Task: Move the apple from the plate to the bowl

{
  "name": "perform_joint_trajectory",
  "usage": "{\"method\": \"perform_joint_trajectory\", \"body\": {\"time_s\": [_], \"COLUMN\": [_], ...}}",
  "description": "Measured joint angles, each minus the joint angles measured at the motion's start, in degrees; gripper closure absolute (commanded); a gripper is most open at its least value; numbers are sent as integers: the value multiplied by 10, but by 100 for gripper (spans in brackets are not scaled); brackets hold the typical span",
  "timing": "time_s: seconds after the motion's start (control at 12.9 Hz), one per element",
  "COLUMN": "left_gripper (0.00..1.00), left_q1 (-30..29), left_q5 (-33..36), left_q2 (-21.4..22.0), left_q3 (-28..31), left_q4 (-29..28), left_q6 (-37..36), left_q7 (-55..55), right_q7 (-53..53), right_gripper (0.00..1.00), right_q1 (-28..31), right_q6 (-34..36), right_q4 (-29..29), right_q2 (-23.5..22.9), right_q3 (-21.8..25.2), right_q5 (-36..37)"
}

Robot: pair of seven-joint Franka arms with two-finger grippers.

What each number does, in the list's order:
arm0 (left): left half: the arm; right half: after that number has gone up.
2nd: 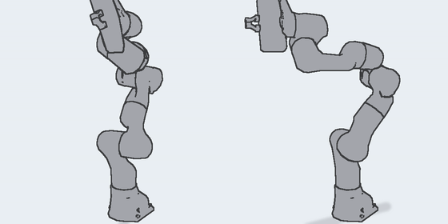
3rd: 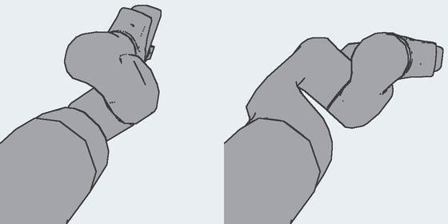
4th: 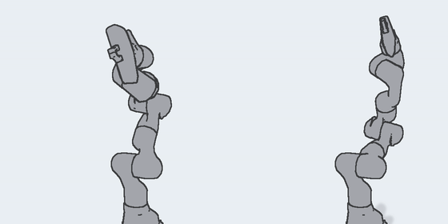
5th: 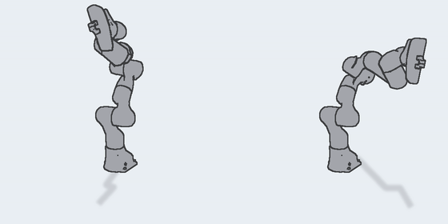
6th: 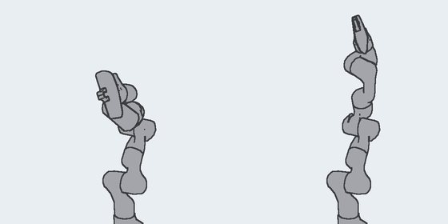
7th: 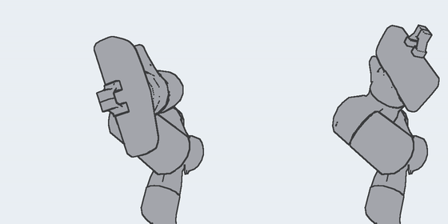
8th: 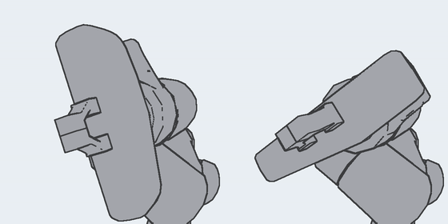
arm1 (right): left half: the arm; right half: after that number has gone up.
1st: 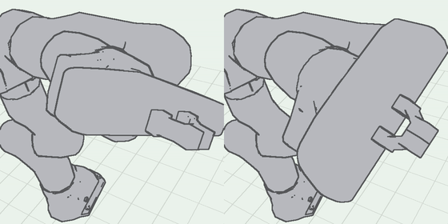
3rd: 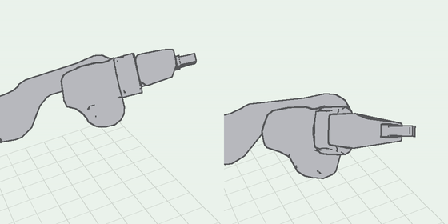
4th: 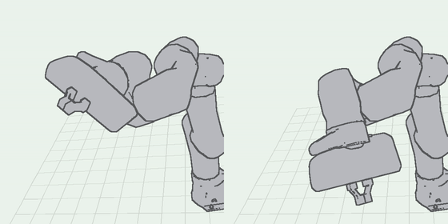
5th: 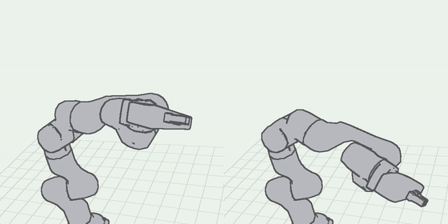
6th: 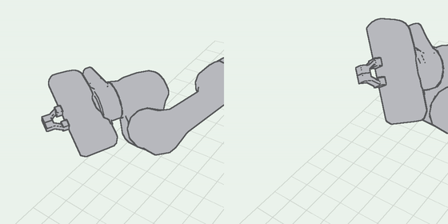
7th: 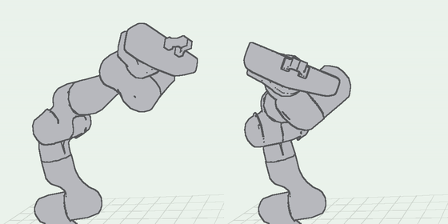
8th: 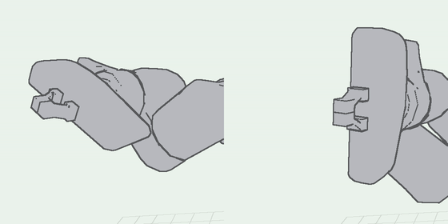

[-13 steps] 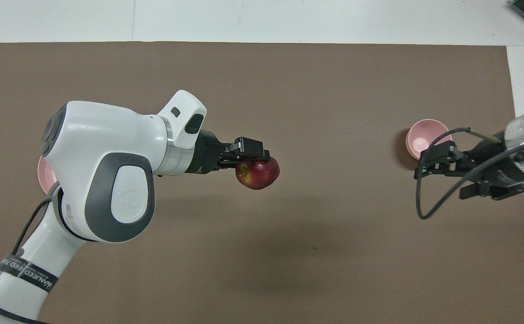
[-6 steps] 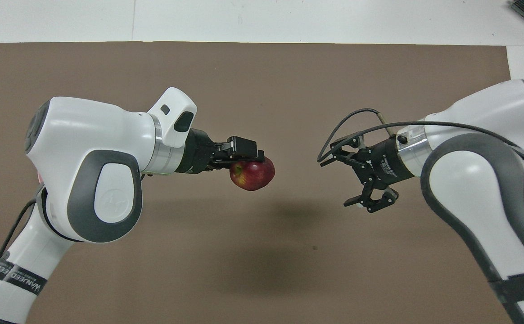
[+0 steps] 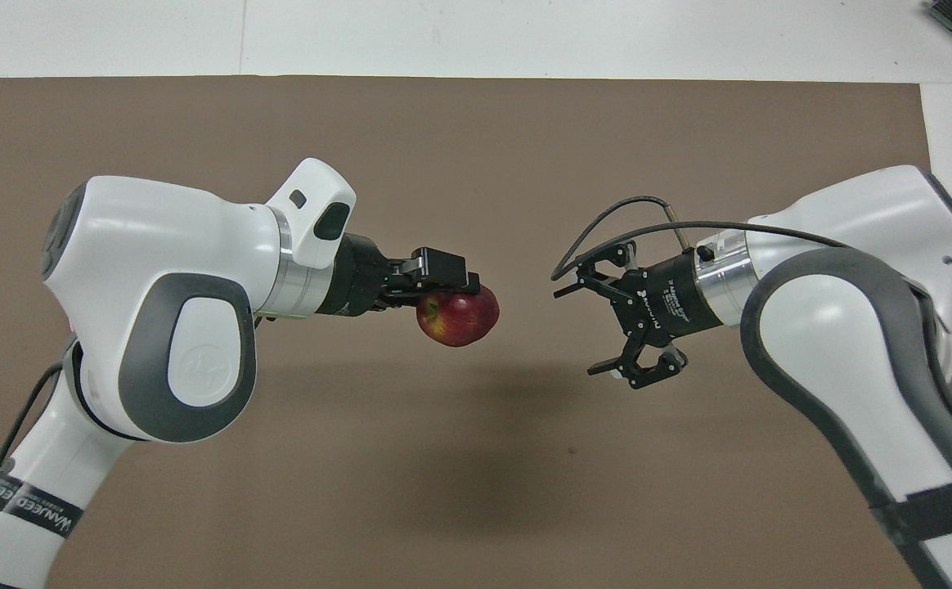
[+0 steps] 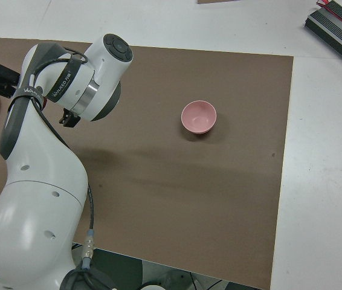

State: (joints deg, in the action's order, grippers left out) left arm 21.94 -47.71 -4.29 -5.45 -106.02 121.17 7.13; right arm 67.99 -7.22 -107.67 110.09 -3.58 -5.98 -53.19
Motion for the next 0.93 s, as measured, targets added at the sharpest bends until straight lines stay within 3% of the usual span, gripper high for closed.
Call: {"method": "perform_joint_trajectory", "body": {"time_s": [0.47, 0.93], "left_gripper": [100, 100], "left_q1": [0, 1], "left_q5": [0, 0], "left_q2": [5, 7], "left_q3": [-3, -10], "left_q4": [0, 1], "left_q6": [0, 3], "left_q7": [0, 0], "right_q7": [38, 44], "right_gripper": [0, 0], "right_q1": [-37, -49], "right_q6": [-56, -60], "right_q4": [15, 14], "right_q2": [-24, -23], "right_q3": [0, 0], "right_q5": [-99, -152]}}
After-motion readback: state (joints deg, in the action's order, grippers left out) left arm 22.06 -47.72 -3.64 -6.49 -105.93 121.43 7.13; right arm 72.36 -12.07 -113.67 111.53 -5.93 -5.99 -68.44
